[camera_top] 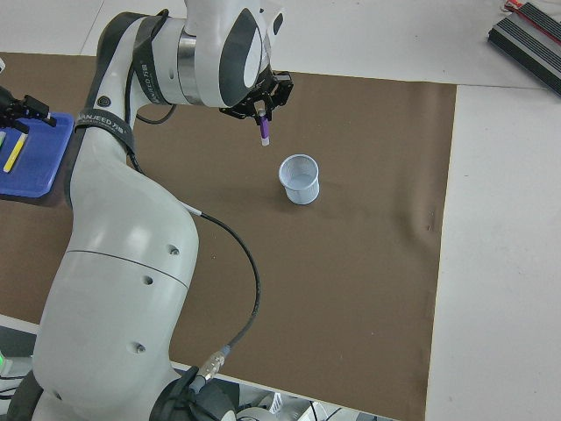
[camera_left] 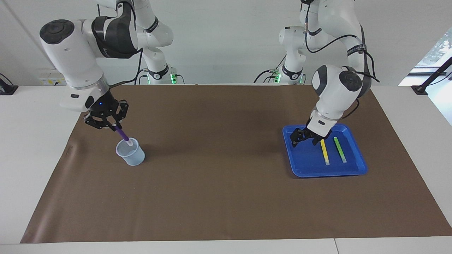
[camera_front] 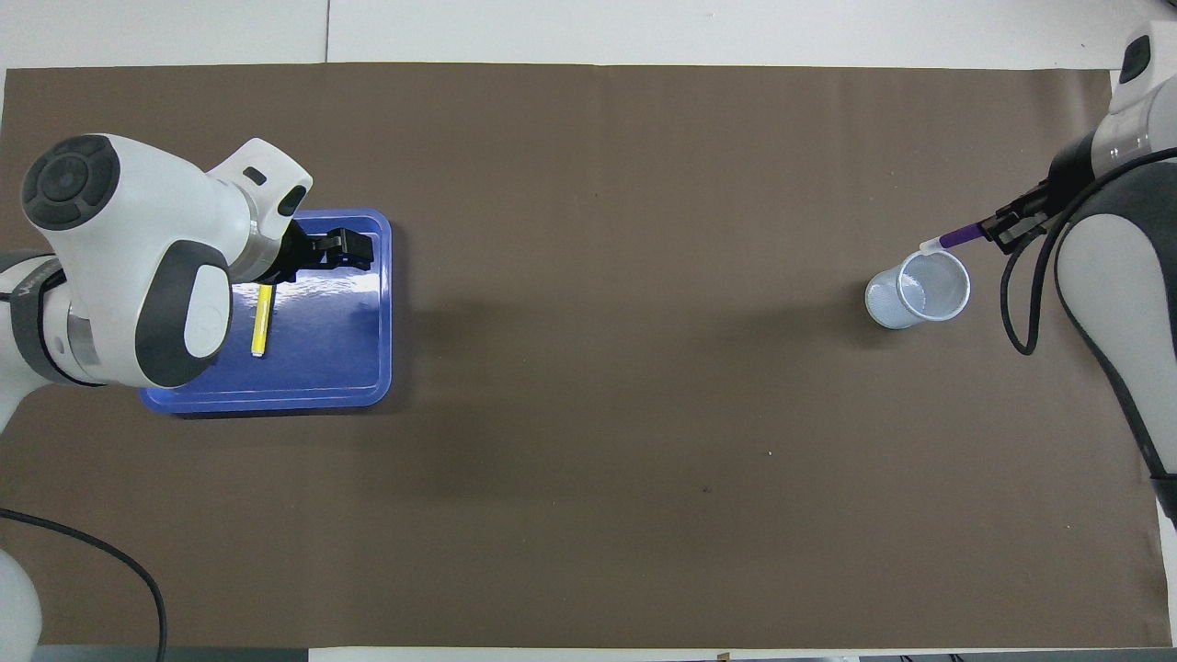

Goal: Transfer and insert pens with both arms

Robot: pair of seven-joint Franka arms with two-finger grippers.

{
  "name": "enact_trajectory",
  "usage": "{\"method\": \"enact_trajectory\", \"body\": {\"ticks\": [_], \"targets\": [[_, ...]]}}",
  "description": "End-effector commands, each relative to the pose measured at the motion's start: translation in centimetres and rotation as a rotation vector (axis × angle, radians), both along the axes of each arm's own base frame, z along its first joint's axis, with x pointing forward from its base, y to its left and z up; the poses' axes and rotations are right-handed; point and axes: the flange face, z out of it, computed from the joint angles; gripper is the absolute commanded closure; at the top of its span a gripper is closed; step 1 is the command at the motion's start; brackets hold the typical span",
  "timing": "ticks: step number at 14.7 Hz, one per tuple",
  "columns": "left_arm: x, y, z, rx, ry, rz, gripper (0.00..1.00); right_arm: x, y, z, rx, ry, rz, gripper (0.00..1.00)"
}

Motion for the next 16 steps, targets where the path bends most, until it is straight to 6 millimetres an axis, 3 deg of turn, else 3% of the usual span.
{"method": "enact_trajectory", "body": {"ticks": [1, 3, 6, 10, 11, 12, 13, 14, 16], "targets": [[-0.6, 3.5, -2.6, 0.039, -0.03, -0.094, 0.0, -1.2, -1.6, -2.6, -0.039, 0.003, 0.038, 1.0], [0.2, 7.2, -3.8, 0.049, -0.036, -0.146, 0.0, -2.3, -1.9, -4.9, -0.037, 0.035, 0.034, 1.0], [0.3, 9.5, -6.9, 0.078, -0.031, -0.212, 0.0, -3.5, -2.2, -7.8, -0.033, 0.043, 0.033, 1.0], [-0.8, 9.6, -9.7, 0.091, -0.027, -0.224, 0.02, -4.2, -2.5, -11.1, -0.029, 0.032, 0.028, 1.0], [-1.0, 9.4, -9.8, 0.09, -0.023, -0.224, 0.13, -4.3, -2.5, -11.8, -0.029, 0.021, 0.03, 1.0], [-1.1, 9.3, -9.9, 0.089, -0.018, -0.221, 0.42, -4.3, -2.4, -11.8, -0.029, 0.02, 0.034, 1.0], [-1.1, 9.3, -9.8, 0.089, -0.012, -0.219, 0.8, -4.2, -2.4, -11.7, -0.029, 0.015, 0.034, 0.89], [-1.2, 9.4, -9.8, 0.088, -0.008, -0.213, 1.0, -4.2, -2.4, -11.7, -0.029, 0.014, 0.034, 0.66], [-1.3, 9.3, -9.8, 0.086, 0.008, -0.191, 1.0, -4.2, -2.4, -11.7, -0.029, 0.018, 0.035, 0.44]]}}
